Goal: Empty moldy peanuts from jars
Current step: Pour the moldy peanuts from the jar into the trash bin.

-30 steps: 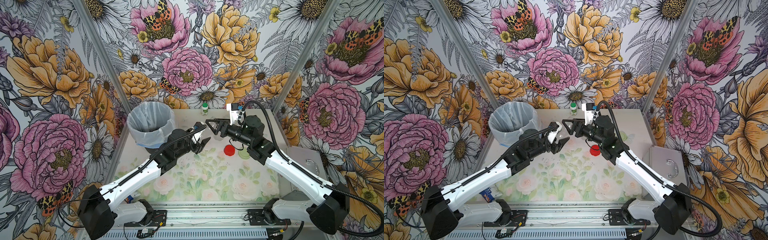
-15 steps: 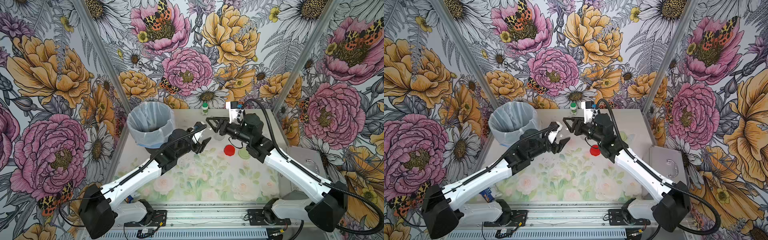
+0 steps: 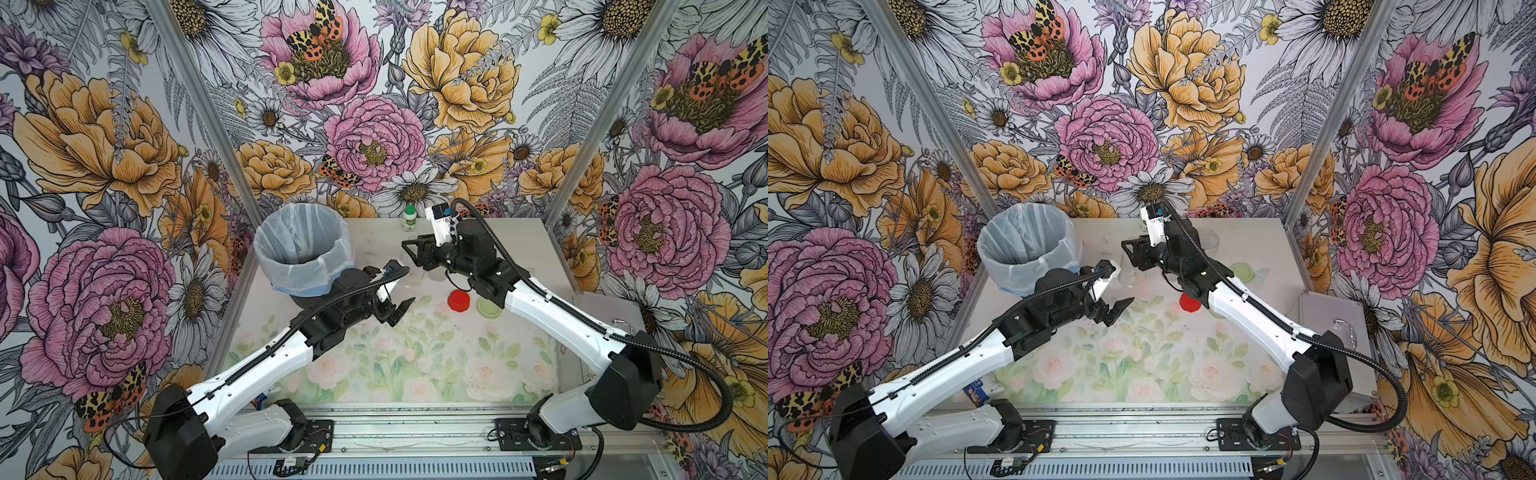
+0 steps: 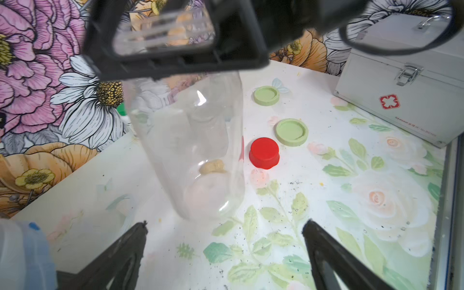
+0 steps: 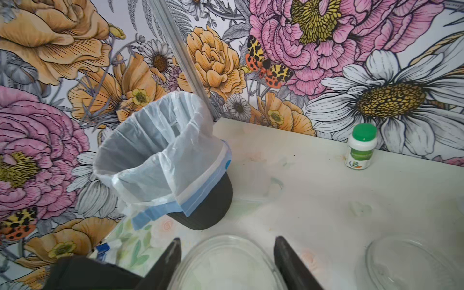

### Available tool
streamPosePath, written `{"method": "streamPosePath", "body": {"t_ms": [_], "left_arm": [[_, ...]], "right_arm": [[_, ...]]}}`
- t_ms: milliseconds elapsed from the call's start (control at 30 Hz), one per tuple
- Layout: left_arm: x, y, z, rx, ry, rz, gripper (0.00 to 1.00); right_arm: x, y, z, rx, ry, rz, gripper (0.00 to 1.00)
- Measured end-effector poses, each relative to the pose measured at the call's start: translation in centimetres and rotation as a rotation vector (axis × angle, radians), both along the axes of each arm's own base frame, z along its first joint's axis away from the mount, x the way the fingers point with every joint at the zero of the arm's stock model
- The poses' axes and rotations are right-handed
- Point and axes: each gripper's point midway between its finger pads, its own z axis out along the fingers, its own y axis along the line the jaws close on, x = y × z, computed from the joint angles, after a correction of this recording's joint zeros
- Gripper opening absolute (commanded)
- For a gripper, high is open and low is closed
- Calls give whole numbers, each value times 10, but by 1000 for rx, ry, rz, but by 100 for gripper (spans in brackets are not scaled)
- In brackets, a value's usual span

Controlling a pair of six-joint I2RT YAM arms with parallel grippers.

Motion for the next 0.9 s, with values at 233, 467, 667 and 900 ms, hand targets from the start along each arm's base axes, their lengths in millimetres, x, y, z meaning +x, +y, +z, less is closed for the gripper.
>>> {"method": "streamPosePath", "body": {"t_ms": [233,467,667,900], "left_arm": [[1,24,4,-58,-16,93,99],[5,25,2,-62,-16,106,99],[12,19,-5,-48,-14,62,99],[34,20,8,-68,-15,46,99]], "right_arm": [[30,12,-73,-151,69,-11,24],[28,14,-72,-134,100,3,25],[10,17,2,63,84,67,26],[-23,16,76,213,11,160,26]]}}
